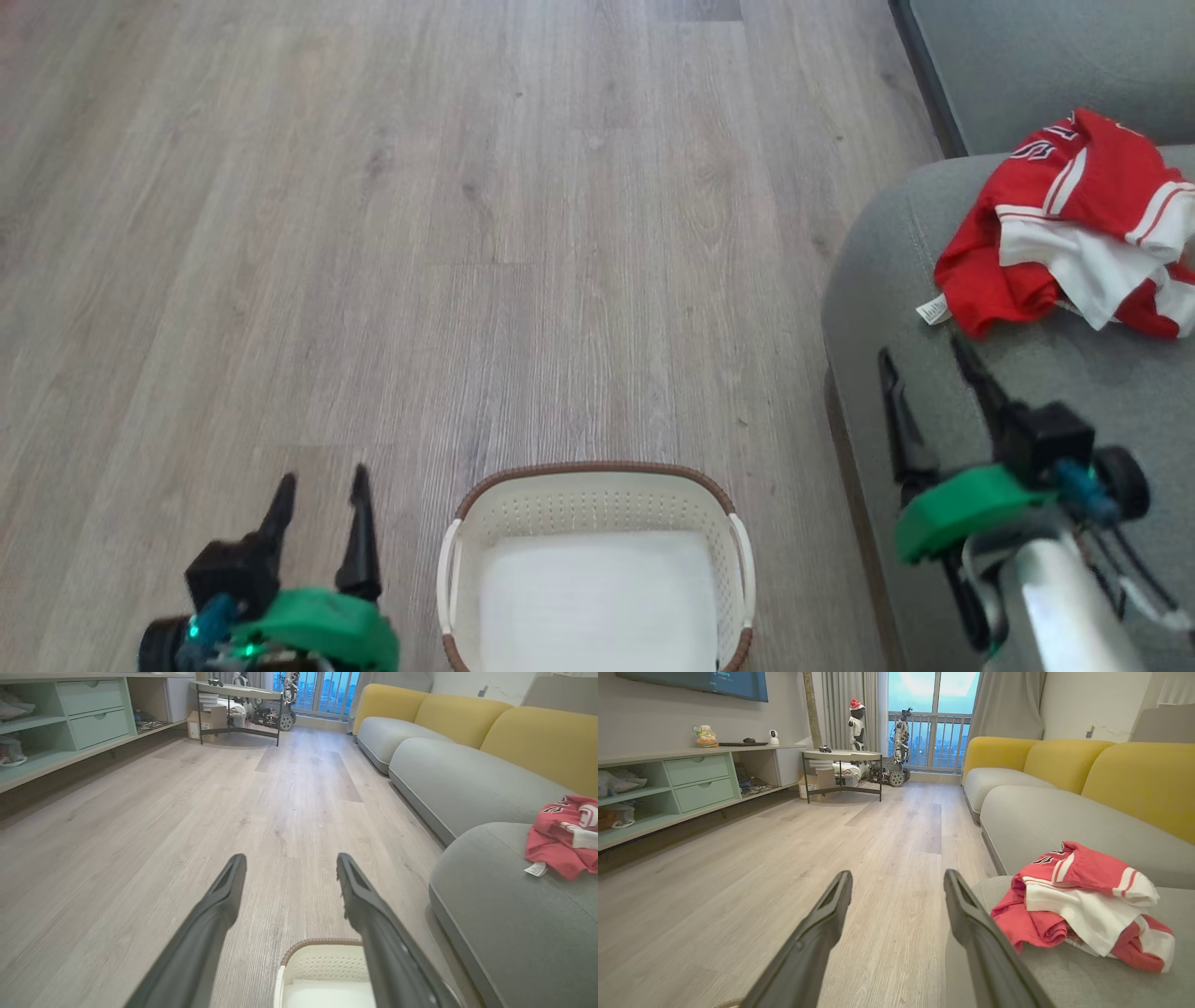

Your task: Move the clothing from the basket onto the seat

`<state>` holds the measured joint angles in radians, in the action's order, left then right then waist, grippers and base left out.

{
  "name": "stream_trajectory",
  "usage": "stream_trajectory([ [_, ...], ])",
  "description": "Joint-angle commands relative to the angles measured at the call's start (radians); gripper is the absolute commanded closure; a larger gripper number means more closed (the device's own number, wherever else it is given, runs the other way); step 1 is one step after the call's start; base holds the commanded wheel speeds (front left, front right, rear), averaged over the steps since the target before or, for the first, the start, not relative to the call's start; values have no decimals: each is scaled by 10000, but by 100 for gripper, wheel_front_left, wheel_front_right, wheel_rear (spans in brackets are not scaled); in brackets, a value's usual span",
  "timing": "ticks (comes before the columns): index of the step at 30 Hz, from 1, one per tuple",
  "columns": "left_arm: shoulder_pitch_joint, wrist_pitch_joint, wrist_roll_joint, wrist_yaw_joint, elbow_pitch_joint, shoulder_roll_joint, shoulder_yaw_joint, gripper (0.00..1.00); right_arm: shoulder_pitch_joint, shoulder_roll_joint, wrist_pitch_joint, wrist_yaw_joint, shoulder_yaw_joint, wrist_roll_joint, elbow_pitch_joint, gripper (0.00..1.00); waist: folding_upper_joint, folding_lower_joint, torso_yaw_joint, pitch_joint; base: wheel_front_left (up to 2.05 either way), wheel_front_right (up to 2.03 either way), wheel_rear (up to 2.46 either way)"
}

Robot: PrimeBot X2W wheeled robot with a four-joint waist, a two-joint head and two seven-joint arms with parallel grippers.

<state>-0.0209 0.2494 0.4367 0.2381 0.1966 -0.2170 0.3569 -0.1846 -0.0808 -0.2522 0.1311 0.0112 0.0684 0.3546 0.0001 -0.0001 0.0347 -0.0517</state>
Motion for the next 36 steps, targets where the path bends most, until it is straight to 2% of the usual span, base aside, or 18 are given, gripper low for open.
stream_trajectory([
  [1, 269, 123, -42, 38, -390, -206, -531, 0, -108, 111, -38, -4, 225, -158, -469, 0, -1, 1, 42, -29, 0, 0, 0],
  [17, -725, 123, -339, -197, -606, 233, -1436, 0, 1541, 304, -92, -4, 347, 429, -1715, 0, -1, 1, 64, -139, 0, 0, 0],
  [36, -778, 124, -848, -484, -495, 578, -1899, 0, 1632, 305, -94, -4, 200, 731, -1523, 0, -1, 1, -46, -128, 0, 0, 0],
])
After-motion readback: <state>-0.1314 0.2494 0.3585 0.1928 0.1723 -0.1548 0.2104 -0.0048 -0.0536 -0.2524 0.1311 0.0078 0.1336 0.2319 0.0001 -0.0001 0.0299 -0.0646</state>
